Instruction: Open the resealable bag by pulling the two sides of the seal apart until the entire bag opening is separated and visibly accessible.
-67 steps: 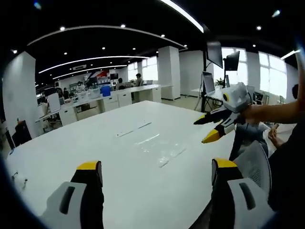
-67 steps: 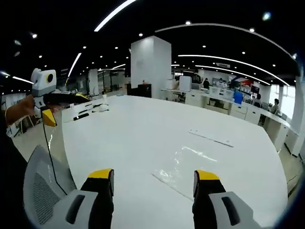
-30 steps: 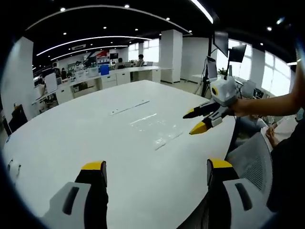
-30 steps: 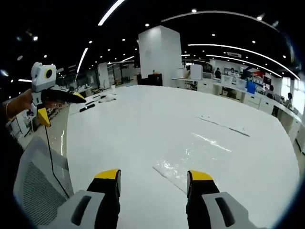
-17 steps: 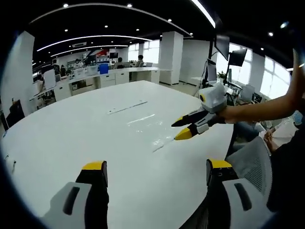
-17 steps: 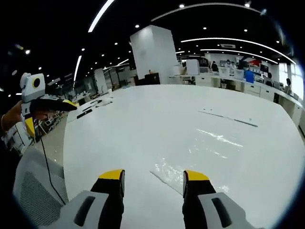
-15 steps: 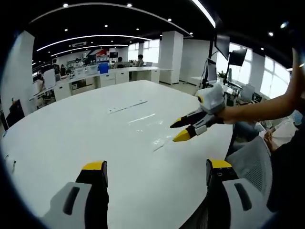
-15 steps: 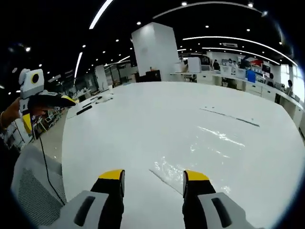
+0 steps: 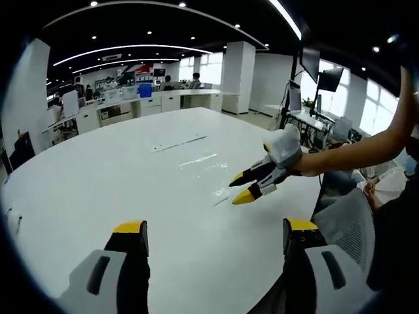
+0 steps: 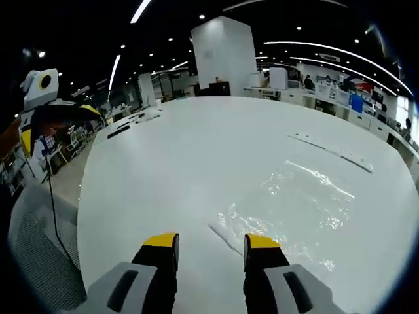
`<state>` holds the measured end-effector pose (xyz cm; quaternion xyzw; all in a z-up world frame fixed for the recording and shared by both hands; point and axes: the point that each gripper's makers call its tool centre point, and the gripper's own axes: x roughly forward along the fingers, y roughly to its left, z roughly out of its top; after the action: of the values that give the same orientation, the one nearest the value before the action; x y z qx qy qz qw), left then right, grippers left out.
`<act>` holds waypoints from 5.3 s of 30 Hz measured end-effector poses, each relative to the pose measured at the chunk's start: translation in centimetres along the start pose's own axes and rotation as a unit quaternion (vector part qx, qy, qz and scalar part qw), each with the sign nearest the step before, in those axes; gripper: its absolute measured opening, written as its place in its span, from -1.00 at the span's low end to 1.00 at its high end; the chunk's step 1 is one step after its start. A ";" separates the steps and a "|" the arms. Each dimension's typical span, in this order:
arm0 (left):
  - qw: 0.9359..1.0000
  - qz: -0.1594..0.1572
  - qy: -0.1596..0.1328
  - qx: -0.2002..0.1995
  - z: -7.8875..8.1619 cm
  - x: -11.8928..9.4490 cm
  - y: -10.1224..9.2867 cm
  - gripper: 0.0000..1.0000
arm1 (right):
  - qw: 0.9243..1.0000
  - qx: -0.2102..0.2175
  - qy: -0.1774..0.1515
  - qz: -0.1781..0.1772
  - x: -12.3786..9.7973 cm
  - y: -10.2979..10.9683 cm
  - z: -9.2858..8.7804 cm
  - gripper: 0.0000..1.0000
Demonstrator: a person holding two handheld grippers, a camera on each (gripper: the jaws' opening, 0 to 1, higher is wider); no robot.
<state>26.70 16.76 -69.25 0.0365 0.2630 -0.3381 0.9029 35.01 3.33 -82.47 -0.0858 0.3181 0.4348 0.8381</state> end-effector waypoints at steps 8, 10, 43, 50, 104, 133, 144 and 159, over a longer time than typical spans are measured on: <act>1.000 0.000 0.002 -0.001 -0.1 0.1 0.0 0.65 | 1.000 -0.006 0.018 0.001 1.0 -0.1 -0.9 -0.37; 1.000 0.001 0.003 -0.001 -0.1 0.0 0.0 0.64 | 1.000 -0.008 0.017 0.003 1.2 -0.1 -0.8 -0.41; 1.000 0.007 0.022 0.016 -1.2 0.0 0.2 0.58 | 0.992 -0.109 0.068 0.016 1.0 0.8 -1.7 -0.98; 1.000 0.010 0.000 0.029 -0.2 -0.3 -0.3 0.51 | 0.989 -0.120 0.076 0.039 -0.2 2.8 -1.7 -0.98; 0.952 -0.098 0.123 0.263 -9.7 1.9 -9.6 -0.17 | 0.965 -0.205 0.097 0.133 -6.7 18.0 -5.1 -1.00; 0.877 -0.196 0.130 0.418 -11.4 3.3 -13.0 -0.95 | 0.962 -0.216 0.097 0.135 -6.9 19.5 -5.5 -1.00; 0.863 -0.220 0.116 0.438 -11.3 3.2 -13.5 -1.00 | 0.947 -0.295 0.075 0.105 -6.2 19.6 -5.0 -0.97; 0.864 -0.220 0.123 0.437 -11.9 3.3 -13.3 -1.00 | 0.942 -0.306 0.093 0.099 -5.9 19.2 -5.7 -1.00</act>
<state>15.03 7.51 -79.61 0.4096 0.1981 -0.6010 0.6571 14.88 8.67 -80.78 -0.3459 0.2532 0.5820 0.6911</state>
